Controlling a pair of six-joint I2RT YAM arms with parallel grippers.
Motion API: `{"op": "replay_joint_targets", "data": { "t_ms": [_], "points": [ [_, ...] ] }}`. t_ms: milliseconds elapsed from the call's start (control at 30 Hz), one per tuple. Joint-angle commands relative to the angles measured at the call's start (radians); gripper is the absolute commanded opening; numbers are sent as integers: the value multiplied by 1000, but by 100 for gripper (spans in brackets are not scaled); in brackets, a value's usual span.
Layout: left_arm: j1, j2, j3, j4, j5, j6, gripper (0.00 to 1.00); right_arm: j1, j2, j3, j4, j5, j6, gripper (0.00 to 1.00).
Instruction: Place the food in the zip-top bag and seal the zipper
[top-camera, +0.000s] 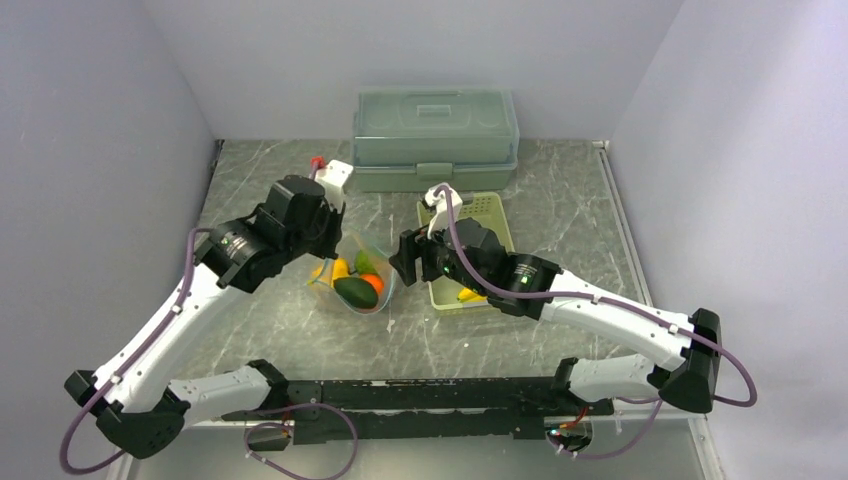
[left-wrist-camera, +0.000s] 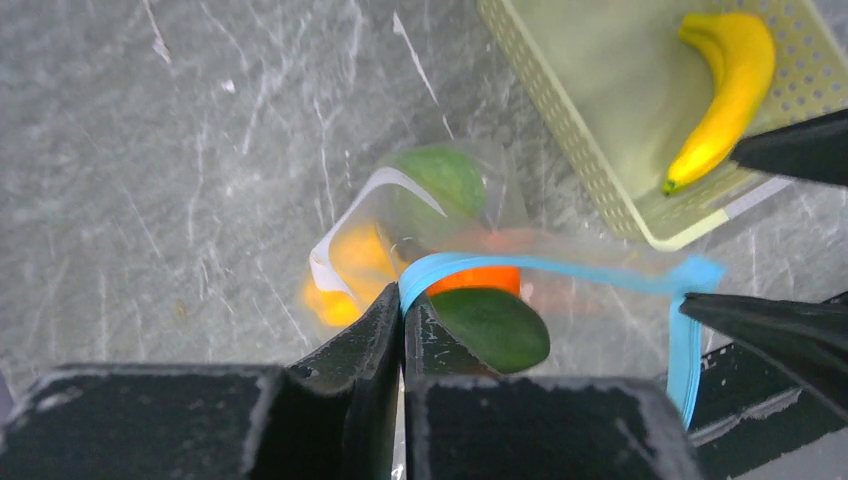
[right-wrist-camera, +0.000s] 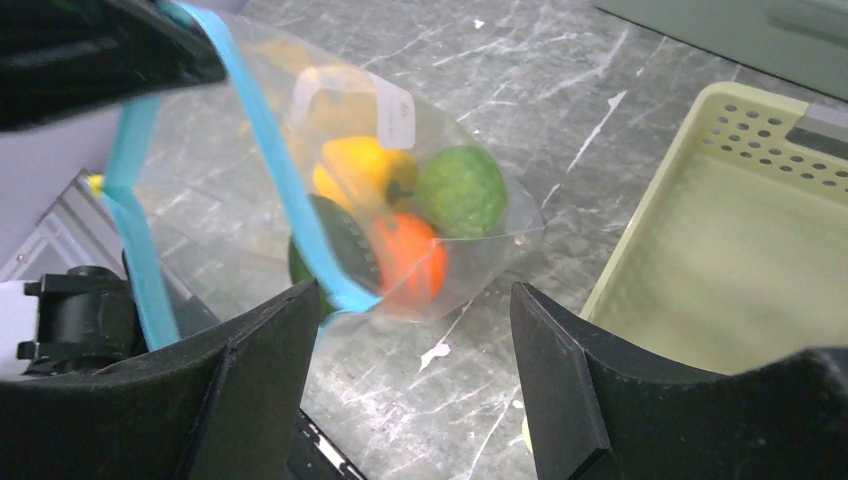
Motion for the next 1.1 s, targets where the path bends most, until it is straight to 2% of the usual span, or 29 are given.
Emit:
{"op": "replay_joint_targets", "data": {
  "t_ms": [0,100,233,467,633,733,1067],
  "points": [
    [-4,37,123,61,-64,67,10,4,-24,-4,0,52,-11,73],
    [-4,84,181,58,-123,109,9,4,-27,-3,4,43,-4,73],
    [-4,110,182,61,-149,104,9,4,-38,-16,4,46,1,73],
    [-4,124,-96,81,-62,-63,9,4,-50,-45,-9,78,5,73],
    [-4,229,-176,33,17,-160,1,4,-54,-51,-14,100,-4,75],
    [-4,234,-133,22,16,-140,2,4,-54,-43,-12,115,-15,75],
    [-4,176,195,-106,-32,-37,14,-2,-83,-22,-125,284,-1,79]
  ]
}}
